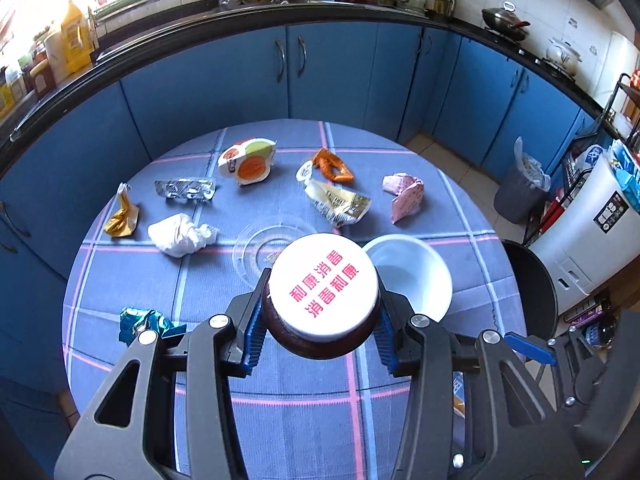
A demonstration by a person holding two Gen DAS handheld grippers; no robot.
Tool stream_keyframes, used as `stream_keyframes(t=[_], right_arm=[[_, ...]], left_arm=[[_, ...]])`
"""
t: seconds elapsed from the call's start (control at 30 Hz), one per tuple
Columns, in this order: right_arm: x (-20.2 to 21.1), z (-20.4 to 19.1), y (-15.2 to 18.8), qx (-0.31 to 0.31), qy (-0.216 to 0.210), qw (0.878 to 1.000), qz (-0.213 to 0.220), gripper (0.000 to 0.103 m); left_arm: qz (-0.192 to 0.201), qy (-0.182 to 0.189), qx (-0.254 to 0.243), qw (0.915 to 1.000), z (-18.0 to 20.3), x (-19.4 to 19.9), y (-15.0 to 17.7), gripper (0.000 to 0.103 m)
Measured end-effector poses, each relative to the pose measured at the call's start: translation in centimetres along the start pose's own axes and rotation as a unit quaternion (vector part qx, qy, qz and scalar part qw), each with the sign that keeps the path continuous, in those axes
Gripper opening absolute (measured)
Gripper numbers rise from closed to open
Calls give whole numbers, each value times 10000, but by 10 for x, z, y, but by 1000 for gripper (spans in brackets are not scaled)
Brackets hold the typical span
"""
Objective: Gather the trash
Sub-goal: 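Carry the carton over the black bin and release it with the right tool while the left carries the jar, then move the brown jar over the black bin and open the left tool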
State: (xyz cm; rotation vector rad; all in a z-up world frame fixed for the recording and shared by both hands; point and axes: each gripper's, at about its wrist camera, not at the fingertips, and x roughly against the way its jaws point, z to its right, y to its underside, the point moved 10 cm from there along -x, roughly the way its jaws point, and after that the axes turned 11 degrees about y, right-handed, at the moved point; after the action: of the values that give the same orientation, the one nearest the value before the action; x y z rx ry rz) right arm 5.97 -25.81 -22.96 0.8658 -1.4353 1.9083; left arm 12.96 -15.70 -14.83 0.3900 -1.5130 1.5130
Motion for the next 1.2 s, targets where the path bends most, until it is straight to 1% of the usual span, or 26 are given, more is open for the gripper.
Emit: stream_keyframes(t=[0.03, 0.07, 0.1, 0.13, 0.2, 0.27, 0.37, 0.5, 0.6, 0.63, 0.67, 0.73, 0.87, 0.97, 1.0, 1.03, 1.1, 1.13, 1.2], right_arm=[[-5, 0, 5, 66, 90, 9999, -109, 45], [-11, -1, 10, 84, 51, 9996, -273, 33], [-13, 0, 13, 68, 79, 9993, -352, 32], [-11, 2, 13, 52, 93, 9995, -306, 31], [-5, 13, 6, -3, 361, 9993, -125, 31], [4, 29, -4, -248, 465, 9986, 54, 31], [10, 56, -12, -537, 696, 9960, 149, 31], [11, 100, -16, -1026, 958, 9900, 140, 31], [11, 121, -15, -1255, 1123, 9856, 137, 32], [10, 129, -13, -1335, 1203, 9836, 132, 34], [9, 133, -13, -1398, 1259, 9821, 126, 34], [10, 151, -10, -1573, 1438, 9770, 117, 34], [6, 179, -7, -1766, 1586, 9714, 97, 34], [1, 194, -4, -1846, 1659, 9687, 56, 34], [-1, 198, -2, -1870, 1692, 9677, 23, 39], [-3, 201, -1, -1896, 1703, 9670, 4, 59], [-3, 208, 0, -1974, 1717, 9651, 107, 86], [0, 212, -1, -1985, 1786, 9635, 196, 86], [0, 217, 0, -1953, 1902, 9619, 217, 86]], left_arm=[[-13, -2, 12, 10000, -1, 0, 2, 46], [-19, -6, 17, 10000, -2, 0, 3, 46], [-25, -16, 25, 10000, -2, 1, 3, 46], [-30, -20, 30, 10000, -2, 1, 4, 46], [-35, -15, 26, 10000, -1, 1, 5, 46], [-37, -12, -6, 10000, 2, 0, 4, 46], [-59, 26, -83, 9999, 11, -3, 4, 46], [-125, 103, -239, 9996, 29, -9, 5, 46], [-177, 151, -358, 9991, 43, -15, 5, 46], [-196, 171, -394, 9989, 47, -17, 5, 46], [-218, 194, -440, 9986, 52, -19, 5, 46], [-249, 224, -521, 9981, 62, -23, 5, 46], [-327, 307, -691, 9966, 83, -34, 3, 46], [-387, 373, -791, 9954, 96, -42, 3, 46], [-401, 404, -821, 9950, 101, -45, 2, 46], [-409, 420, -845, 9947, 106, -47, 2, 46], [-439, 450, -925, 9937, 117, -53, 1, 46], [-444, 458, -951, 9934, 120, -55, 0, 46], [-464, 490, -1063, 9920, 133, -61, -4, 46]])
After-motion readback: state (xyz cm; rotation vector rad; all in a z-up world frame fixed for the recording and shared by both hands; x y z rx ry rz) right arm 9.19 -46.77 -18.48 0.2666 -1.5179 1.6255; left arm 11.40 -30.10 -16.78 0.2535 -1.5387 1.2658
